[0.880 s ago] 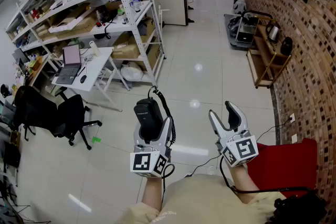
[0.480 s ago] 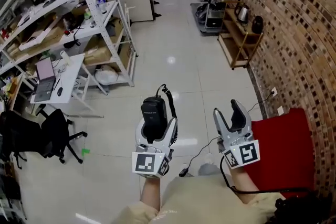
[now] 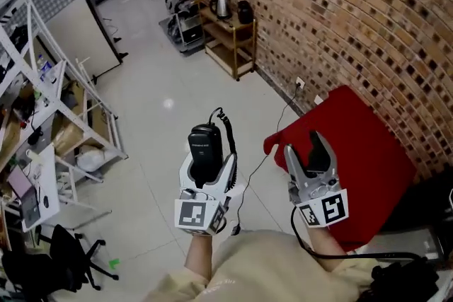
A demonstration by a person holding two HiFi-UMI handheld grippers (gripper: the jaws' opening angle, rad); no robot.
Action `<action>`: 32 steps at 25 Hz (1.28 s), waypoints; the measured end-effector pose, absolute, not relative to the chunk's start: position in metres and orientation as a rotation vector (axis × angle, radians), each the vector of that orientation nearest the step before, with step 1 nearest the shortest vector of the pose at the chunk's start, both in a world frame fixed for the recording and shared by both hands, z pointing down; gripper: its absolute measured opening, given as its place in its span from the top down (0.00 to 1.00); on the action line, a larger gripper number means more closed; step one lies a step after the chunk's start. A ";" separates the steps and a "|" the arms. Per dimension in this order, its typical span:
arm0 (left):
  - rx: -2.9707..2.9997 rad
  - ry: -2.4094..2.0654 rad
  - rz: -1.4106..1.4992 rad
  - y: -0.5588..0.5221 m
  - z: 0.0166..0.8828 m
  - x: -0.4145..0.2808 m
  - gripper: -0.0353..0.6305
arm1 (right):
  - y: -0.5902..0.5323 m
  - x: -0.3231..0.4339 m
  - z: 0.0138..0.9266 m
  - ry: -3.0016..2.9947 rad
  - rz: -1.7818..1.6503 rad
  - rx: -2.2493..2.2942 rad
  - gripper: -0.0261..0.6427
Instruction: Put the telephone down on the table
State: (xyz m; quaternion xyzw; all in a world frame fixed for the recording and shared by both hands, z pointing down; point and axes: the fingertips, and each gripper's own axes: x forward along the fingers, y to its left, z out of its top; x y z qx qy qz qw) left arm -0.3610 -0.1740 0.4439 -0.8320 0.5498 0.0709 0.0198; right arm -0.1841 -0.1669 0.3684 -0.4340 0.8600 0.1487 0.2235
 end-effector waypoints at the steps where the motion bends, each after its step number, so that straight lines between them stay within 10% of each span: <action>1: -2.604 1.655 0.227 -0.176 0.437 -0.340 0.47 | -0.162 -0.161 0.365 2.359 0.415 -1.246 0.59; 20: -3.061 0.781 0.232 -0.128 0.441 0.110 0.47 | -0.010 0.270 0.387 1.890 0.340 -2.020 0.59; 32: -3.123 0.497 0.151 -0.124 0.456 0.230 0.47 | 0.017 0.364 0.418 1.687 0.302 -2.174 0.59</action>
